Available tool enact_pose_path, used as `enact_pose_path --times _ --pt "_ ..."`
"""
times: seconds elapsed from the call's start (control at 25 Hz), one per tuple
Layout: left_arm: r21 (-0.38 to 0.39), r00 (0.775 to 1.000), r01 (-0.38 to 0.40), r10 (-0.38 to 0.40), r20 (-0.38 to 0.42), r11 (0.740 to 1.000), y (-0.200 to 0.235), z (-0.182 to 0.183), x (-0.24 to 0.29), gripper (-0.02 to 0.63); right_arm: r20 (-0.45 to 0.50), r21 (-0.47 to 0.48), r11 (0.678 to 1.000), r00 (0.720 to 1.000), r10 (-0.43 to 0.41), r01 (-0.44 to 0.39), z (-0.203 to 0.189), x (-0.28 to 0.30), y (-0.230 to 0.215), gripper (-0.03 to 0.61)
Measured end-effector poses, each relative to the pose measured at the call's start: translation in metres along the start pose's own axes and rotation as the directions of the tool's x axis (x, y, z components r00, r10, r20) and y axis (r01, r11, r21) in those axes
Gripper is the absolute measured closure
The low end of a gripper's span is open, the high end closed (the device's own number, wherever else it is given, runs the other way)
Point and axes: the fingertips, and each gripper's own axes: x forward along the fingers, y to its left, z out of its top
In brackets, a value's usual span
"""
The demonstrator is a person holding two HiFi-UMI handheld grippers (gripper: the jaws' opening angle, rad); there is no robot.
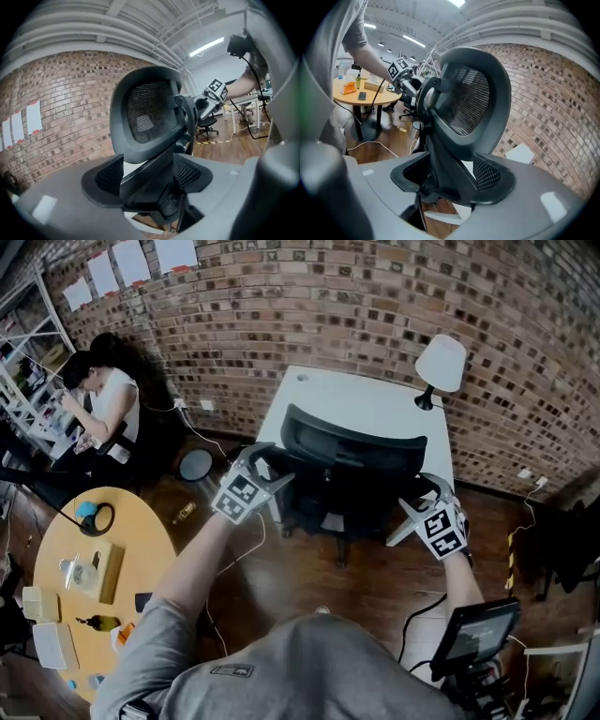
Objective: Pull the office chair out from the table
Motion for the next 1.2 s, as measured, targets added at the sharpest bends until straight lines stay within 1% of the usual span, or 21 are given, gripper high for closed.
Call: enact_pose_path --times 0.12,0.2,0.24,0.32,0.44,0.48,0.52,0.6,0.68,0.8,0.88,1.0,1.04,1.08,1.2 --pt "0.058 0.998 0.023 -0.020 -0.052 0.998 0.001 -0.011 0.009 0.301 -0.029 -0.054 0.999 1.000 -0.003 0.002 -0.006 0.009 -0.009 0.270" --pt "0.101 0.996 0.044 -0.036 -0.084 0.994 -0.001 -0.016 0.017 0.299 -0.038 -0.087 0.996 0.999 -0.013 0.009 -0.006 0.010 -0.015 0.277" --pt "0.120 0.995 0.049 -0.037 -0.095 0.992 -0.002 -0.019 0.020 0.298 -0.043 -0.099 0.995 0.999 -0.017 0.013 -0.006 0.010 -0.018 0.291" --pt "0.148 0.994 0.045 -0.030 -0.104 0.988 -0.001 -0.023 0.025 0.294 -0.049 -0.107 0.994 0.999 -0.019 0.013 -0.007 0.009 -0.022 0.295" --pt "0.187 0.994 0.040 -0.019 -0.111 0.982 0.001 -0.025 0.025 0.296 -0.081 -0.093 0.996 0.996 -0.020 0.013 -0.015 0.009 -0.028 0.283" --pt "0.194 0.994 0.038 -0.017 -0.112 0.980 0.001 -0.025 0.023 0.296 -0.096 -0.076 0.997 0.995 -0.024 0.017 -0.020 0.009 -0.030 0.232" --pt "0.191 0.994 0.035 -0.014 -0.112 0.981 0.001 -0.027 0.021 0.295 -0.108 -0.054 0.998 0.994 -0.023 0.017 -0.026 0.009 -0.032 0.222" --pt "0.164 0.994 0.023 -0.004 -0.114 0.986 0.005 -0.033 0.021 0.287 -0.133 -0.027 1.000 0.991 0.006 -0.010 -0.037 0.011 -0.031 0.221" --pt "0.146 0.992 0.018 0.001 -0.128 0.989 0.009 -0.040 0.023 0.285 -0.160 -0.035 0.998 0.986 0.050 -0.057 -0.043 0.019 -0.024 0.219" --pt "0.156 0.989 0.035 -0.011 -0.151 0.987 0.008 -0.043 0.033 0.284 -0.186 -0.051 0.992 0.977 0.106 -0.117 -0.046 0.032 -0.015 0.221" --pt "0.174 0.985 0.059 -0.030 -0.168 0.983 0.007 -0.040 0.042 0.284 -0.208 -0.072 0.987 0.970 0.129 -0.147 -0.046 0.039 -0.010 0.230" --pt "0.202 0.976 0.093 -0.050 -0.210 0.975 0.006 -0.044 0.052 0.284 -0.239 -0.120 0.979 0.962 0.130 -0.162 -0.047 0.047 -0.008 0.263" --pt "0.208 0.975 0.096 -0.050 -0.215 0.974 0.006 -0.045 0.052 0.284 -0.244 -0.135 0.977 0.961 0.130 -0.166 -0.046 0.049 -0.009 0.280" --pt "0.213 0.975 0.095 -0.048 -0.216 0.972 0.007 -0.045 0.052 0.284 -0.249 -0.150 0.973 0.959 0.132 -0.173 -0.046 0.050 -0.009 0.310" --pt "0.222 0.976 0.091 -0.042 -0.215 0.971 0.008 -0.044 0.051 0.293 -0.278 -0.208 0.957 0.951 0.138 -0.200 -0.047 0.049 -0.009 0.337"
